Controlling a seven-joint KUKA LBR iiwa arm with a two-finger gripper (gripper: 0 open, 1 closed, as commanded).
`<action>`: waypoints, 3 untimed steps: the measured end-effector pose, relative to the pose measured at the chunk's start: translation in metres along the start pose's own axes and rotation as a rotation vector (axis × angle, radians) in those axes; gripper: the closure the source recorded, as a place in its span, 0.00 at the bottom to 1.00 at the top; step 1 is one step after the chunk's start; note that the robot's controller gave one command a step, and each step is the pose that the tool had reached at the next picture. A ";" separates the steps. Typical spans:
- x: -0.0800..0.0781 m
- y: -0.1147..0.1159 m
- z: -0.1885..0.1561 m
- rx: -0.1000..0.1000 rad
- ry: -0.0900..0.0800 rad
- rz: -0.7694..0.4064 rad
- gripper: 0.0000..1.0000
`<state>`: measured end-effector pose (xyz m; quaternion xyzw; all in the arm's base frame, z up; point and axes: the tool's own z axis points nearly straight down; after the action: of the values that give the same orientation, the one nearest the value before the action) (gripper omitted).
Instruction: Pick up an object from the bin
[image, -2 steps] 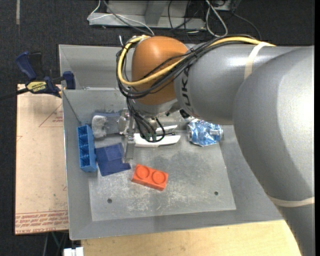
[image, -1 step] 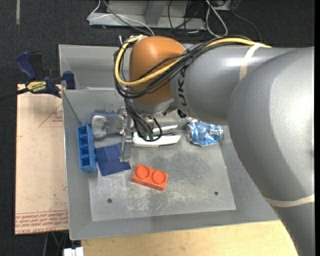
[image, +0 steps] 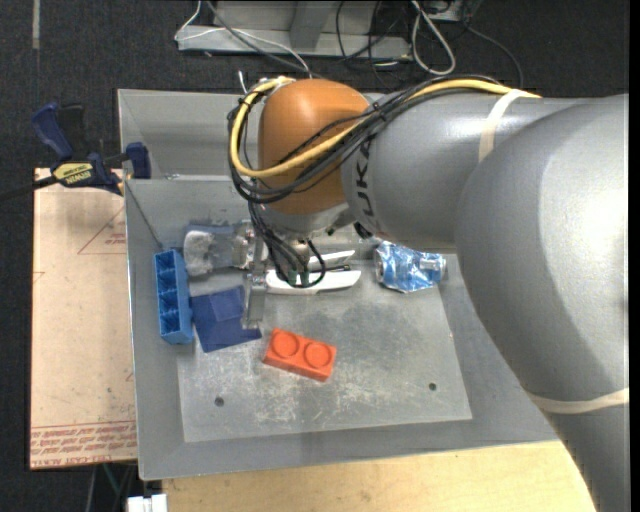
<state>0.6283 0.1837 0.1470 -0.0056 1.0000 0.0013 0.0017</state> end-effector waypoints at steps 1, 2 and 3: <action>0.026 0.030 0.015 -0.003 -0.002 -0.113 0.00; -0.010 0.021 0.044 0.000 -0.003 -0.081 0.00; 0.012 0.044 0.014 -0.007 -0.006 -0.107 0.00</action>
Offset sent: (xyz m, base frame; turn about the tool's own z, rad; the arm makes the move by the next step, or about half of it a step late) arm 0.0090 0.0215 -0.0422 -0.0816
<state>0.6155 0.2280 0.1334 -0.0593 0.9982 0.0047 0.0049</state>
